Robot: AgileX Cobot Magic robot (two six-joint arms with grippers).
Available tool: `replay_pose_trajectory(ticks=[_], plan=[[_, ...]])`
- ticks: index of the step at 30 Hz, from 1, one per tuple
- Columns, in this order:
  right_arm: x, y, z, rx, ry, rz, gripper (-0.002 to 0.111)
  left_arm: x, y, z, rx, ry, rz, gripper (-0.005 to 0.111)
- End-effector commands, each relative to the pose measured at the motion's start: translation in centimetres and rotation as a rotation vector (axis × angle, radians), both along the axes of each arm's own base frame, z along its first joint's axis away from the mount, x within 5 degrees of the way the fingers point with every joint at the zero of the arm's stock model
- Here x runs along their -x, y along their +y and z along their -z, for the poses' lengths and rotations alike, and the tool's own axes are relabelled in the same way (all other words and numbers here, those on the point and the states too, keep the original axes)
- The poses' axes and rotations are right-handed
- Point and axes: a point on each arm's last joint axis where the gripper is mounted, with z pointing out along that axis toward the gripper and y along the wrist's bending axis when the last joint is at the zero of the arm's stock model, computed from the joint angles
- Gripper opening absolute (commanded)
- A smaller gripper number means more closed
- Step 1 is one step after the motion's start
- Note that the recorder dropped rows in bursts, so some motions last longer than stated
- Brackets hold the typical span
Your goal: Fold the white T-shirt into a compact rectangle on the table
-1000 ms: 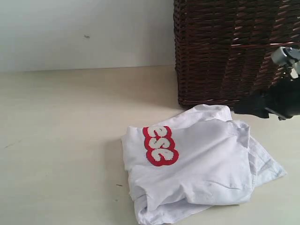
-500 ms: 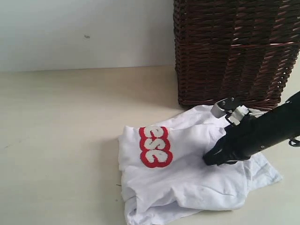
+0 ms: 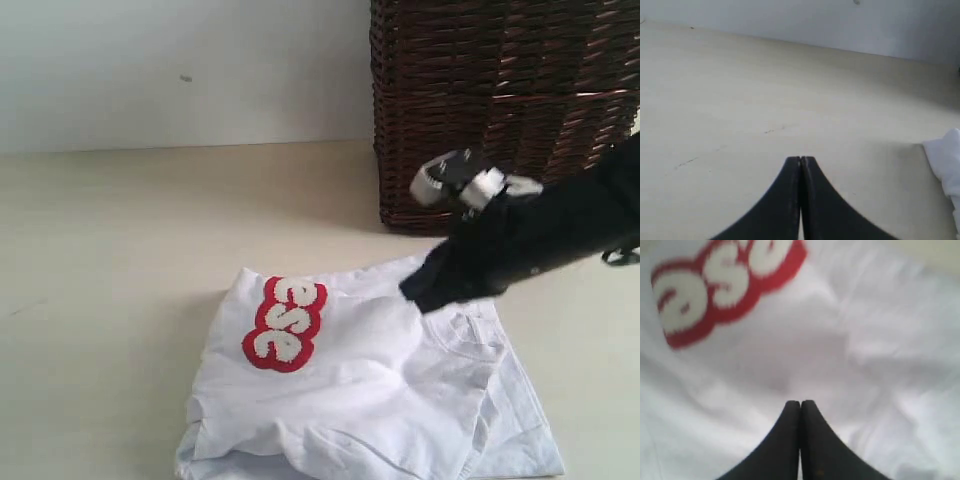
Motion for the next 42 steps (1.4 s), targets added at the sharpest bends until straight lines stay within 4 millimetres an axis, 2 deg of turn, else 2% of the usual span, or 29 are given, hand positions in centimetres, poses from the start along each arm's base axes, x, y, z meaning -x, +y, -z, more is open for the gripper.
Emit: replay_pose_trajectory(ticks=[1, 2, 4, 5, 6, 7, 9, 10, 11, 12, 13, 14, 16, 22, 37, 42], plan=[[-0.5, -3.7, -11.6, -0.112, -0.470, 0.608, 0.000, 0.0, 0.1, 0.0, -0.001, -0.014, -0.007, 0.000], [0.0, -5.3, -13.3, -0.127, -0.523, 0.811, 0.000, 0.0, 0.1, 0.0, -0.001, -0.014, -0.007, 0.000], [1.4, -7.6, -15.6, -0.167, -0.555, 1.082, 0.000, 0.0, 0.1, 0.0, -0.001, -0.014, -0.007, 0.000], [3.3, -9.6, -17.1, -0.120, -0.638, 1.222, 0.000, 0.0, 0.1, 0.0, -0.001, -0.014, -0.007, 0.000], [4.5, -10.4, -17.7, -0.105, -0.677, 1.269, 0.000, 0.0, 0.1, 0.0, -0.001, -0.014, -0.007, 0.000], [8.1, -11.6, -18.2, -0.103, -0.781, 1.234, 0.000, 0.0, 0.1, 0.0, -0.001, -0.014, -0.007, 0.000], [11.5, -11.6, -17.5, -0.195, -0.810, 1.119, 0.000, 0.0, 0.1, 0.0, -0.001, -0.014, -0.007, 0.000], [14.6, -11.2, -15.4, -0.275, -0.801, 0.995, 0.000, 0.0, 0.1, 0.0, -0.001, -0.014, -0.007, 0.000], [15.8, -11.0, -14.0, -0.289, -0.787, 0.952, 0.000, 0.0, 0.1, 0.0, -0.001, -0.014, -0.007, 0.000], [18.2, -10.7, -11.3, -0.314, -0.795, 0.863, 0.000, 0.0, 0.1, 0.0, -0.001, -0.014, -0.007, 0.000], [19.0, -10.7, -10.4, -0.311, -0.807, 0.843, 0.000, 0.0, 0.1, 0.0, -0.001, -0.014, -0.007, 0.000], [20.3, -11.0, -8.2, -0.308, -0.833, 0.847, 0.000, 0.0, 0.1, 0.0, -0.001, -0.014, -0.007, 0.000], [21.6, -11.5, -7.7, -0.246, -0.969, 0.815, 0.000, 0.0, 0.1, 0.0, -0.001, -0.014, -0.007, 0.000], [22.8, -12.5, -8.4, -0.291, -1.075, 0.927, 0.000, 0.0, 0.1, 0.0, -0.003, -0.013, -0.007, 0.000], [22.9, -12.6, -8.4, -0.280, -1.093, 0.935, 0.000, 0.0, 0.1, 0.0, -0.003, -0.013, -0.007, 0.000], [22.8, -12.8, -7.8, -0.259, -1.082, 0.958, 0.000, 0.0, 0.1, 0.0, -0.003, -0.013, -0.007, 0.000]])
